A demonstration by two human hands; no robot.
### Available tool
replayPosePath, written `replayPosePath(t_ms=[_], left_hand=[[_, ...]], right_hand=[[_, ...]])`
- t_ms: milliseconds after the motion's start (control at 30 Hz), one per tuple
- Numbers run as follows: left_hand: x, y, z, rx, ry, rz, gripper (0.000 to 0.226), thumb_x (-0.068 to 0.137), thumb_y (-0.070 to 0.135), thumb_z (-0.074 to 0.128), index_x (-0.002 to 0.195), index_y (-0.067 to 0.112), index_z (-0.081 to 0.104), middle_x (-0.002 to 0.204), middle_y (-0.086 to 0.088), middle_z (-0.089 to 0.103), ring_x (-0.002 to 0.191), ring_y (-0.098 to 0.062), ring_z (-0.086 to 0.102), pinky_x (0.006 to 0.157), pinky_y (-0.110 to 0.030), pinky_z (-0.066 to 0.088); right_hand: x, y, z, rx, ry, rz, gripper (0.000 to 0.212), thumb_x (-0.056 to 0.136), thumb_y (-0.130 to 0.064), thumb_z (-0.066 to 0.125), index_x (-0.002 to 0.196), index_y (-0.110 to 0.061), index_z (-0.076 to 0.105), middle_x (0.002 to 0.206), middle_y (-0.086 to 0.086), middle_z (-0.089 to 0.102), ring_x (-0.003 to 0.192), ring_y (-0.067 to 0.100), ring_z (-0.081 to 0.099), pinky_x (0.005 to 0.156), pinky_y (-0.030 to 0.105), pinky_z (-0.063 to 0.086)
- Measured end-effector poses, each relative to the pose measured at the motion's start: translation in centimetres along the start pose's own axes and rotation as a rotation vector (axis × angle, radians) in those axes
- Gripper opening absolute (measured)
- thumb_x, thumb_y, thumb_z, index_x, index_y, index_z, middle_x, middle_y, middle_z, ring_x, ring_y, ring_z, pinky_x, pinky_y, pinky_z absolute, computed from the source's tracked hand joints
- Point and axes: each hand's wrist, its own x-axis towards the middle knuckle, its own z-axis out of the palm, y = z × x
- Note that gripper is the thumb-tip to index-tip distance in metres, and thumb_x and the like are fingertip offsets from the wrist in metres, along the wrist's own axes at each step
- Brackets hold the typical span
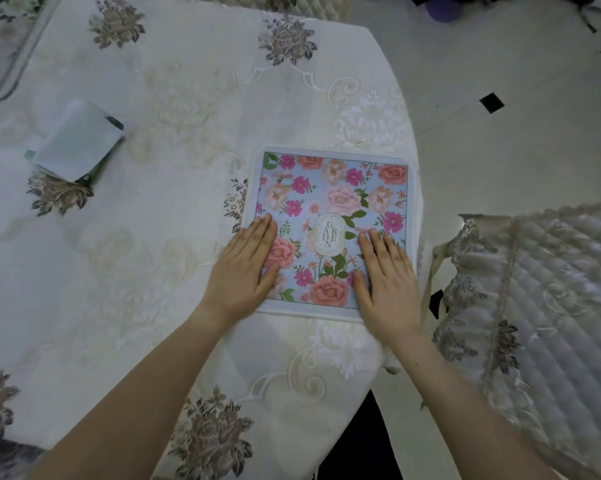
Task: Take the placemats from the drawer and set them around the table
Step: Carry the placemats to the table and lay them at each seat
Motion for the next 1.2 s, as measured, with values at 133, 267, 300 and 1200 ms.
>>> replayPosePath(t_ms=[133, 267, 300, 1200], left_hand=[[0.0, 0.5, -0.9, 0.025, -0.08, -0.026, 0.063, 0.099, 0.04, 0.03, 0.154, 0.01, 0.021, 0.161, -0.006, 0.019, 0.149, -0.017, 0.016, 0.121, -0.035, 0.014], [1.1, 2.2, -4.0, 0.025, -0.135, -0.115, 0.067, 0.092, 0.043, 0.025, 0.144, 0.005, 0.042, 0.149, -0.014, 0.043, 0.135, -0.03, 0.042, 0.11, -0.041, 0.035], [1.2, 3.0, -5.1, -0.001, -0.121, -0.164, 0.068, 0.089, 0.043, 0.022, 0.141, 0.006, 0.046, 0.145, -0.014, 0.048, 0.13, -0.031, 0.047, 0.105, -0.041, 0.039], [-30.1, 22.0, -7.7, -0.075, 0.545, -0.927, 0.046, 0.097, 0.034, 0.041, 0.128, 0.008, 0.061, 0.126, -0.009, 0.063, 0.112, -0.029, 0.06, 0.096, -0.041, 0.046]], right_hand=[[-0.1, -0.3, -0.7, -0.04, -0.069, 0.001, 0.059, 0.103, -0.04, 0.025, 0.156, -0.023, 0.008, 0.163, -0.003, 0.008, 0.151, 0.015, 0.001, 0.123, 0.035, 0.001], [0.6, -0.9, -3.4, -0.008, -0.165, -0.014, 0.065, 0.097, -0.048, 0.021, 0.154, -0.017, 0.024, 0.159, 0.003, 0.026, 0.148, 0.024, 0.019, 0.122, 0.037, 0.012], [1.0, -1.2, -4.5, 0.005, -0.166, -0.02, 0.064, 0.096, -0.048, 0.021, 0.15, -0.015, 0.033, 0.155, 0.006, 0.035, 0.144, 0.026, 0.029, 0.119, 0.038, 0.019], [-11.2, -10.0, -10.1, 0.066, -0.231, -0.922, 0.05, 0.097, -0.04, 0.035, 0.133, -0.014, 0.057, 0.132, 0.007, 0.061, 0.124, 0.031, 0.053, 0.104, 0.046, 0.043]])
